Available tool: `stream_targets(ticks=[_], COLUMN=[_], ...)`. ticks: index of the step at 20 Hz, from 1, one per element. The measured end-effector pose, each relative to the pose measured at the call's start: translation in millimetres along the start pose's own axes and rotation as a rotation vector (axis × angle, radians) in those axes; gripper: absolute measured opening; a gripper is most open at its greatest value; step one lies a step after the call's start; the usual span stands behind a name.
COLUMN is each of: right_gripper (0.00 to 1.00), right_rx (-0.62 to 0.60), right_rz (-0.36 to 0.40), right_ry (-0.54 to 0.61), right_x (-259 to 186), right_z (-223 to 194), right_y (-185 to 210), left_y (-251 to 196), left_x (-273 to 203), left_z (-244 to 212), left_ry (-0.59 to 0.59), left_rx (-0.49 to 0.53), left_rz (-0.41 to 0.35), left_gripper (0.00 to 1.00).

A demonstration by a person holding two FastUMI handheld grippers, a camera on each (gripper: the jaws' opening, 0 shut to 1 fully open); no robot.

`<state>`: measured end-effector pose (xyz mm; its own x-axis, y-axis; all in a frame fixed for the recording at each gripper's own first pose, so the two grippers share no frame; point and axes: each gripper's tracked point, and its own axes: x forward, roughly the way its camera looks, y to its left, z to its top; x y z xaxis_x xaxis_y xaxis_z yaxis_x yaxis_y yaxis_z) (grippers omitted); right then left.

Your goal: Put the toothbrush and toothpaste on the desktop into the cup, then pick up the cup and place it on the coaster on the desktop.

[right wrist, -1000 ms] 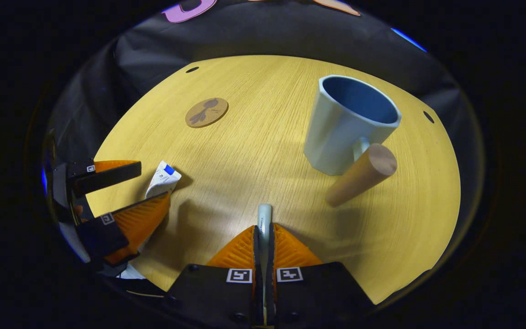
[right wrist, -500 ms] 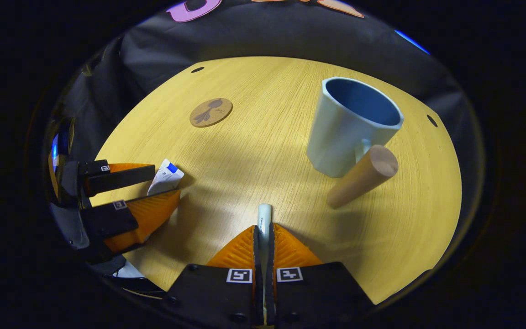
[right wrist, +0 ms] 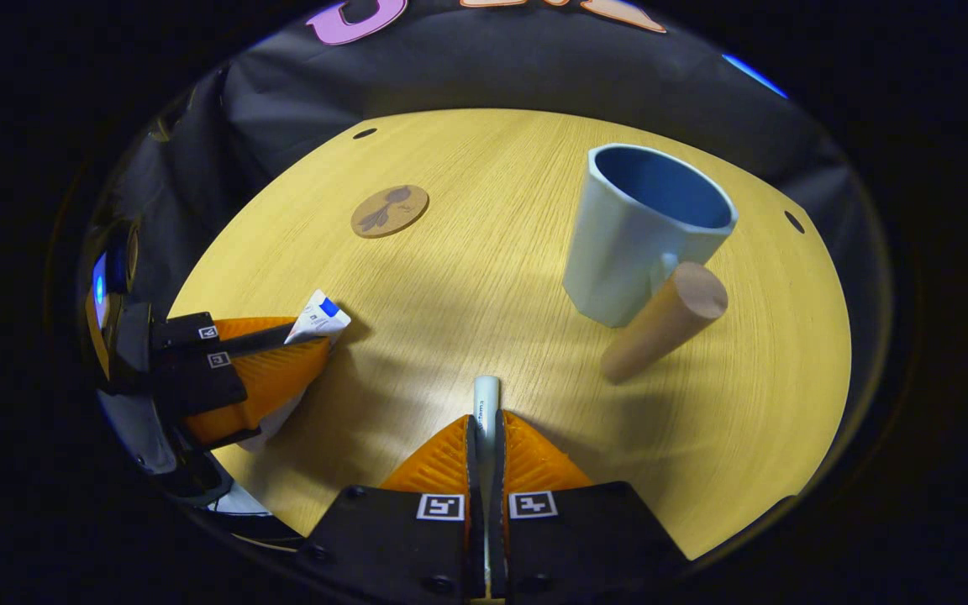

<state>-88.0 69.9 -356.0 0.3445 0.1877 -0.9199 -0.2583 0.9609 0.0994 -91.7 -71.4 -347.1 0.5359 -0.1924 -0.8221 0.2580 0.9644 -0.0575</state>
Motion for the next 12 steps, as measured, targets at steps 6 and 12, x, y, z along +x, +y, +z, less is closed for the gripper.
stream_targets(ticks=[6,12], right_gripper=[0.05,0.05], right_rx=[0.003,0.030], right_rz=[0.029,0.092], right_ry=[-0.030,-0.161], right_x=[-0.5,-9.3], right_z=[2.7,25.9], right_y=[2.5,3.9], left_y=[-2.0,-3.4], left_x=[-1.6,-33.2], left_z=[5.3,36.1], left_ry=[-0.034,-0.157], left_rx=[-0.047,-0.089], left_rz=[0.022,-0.042], left_gripper=[0.01,0.00])
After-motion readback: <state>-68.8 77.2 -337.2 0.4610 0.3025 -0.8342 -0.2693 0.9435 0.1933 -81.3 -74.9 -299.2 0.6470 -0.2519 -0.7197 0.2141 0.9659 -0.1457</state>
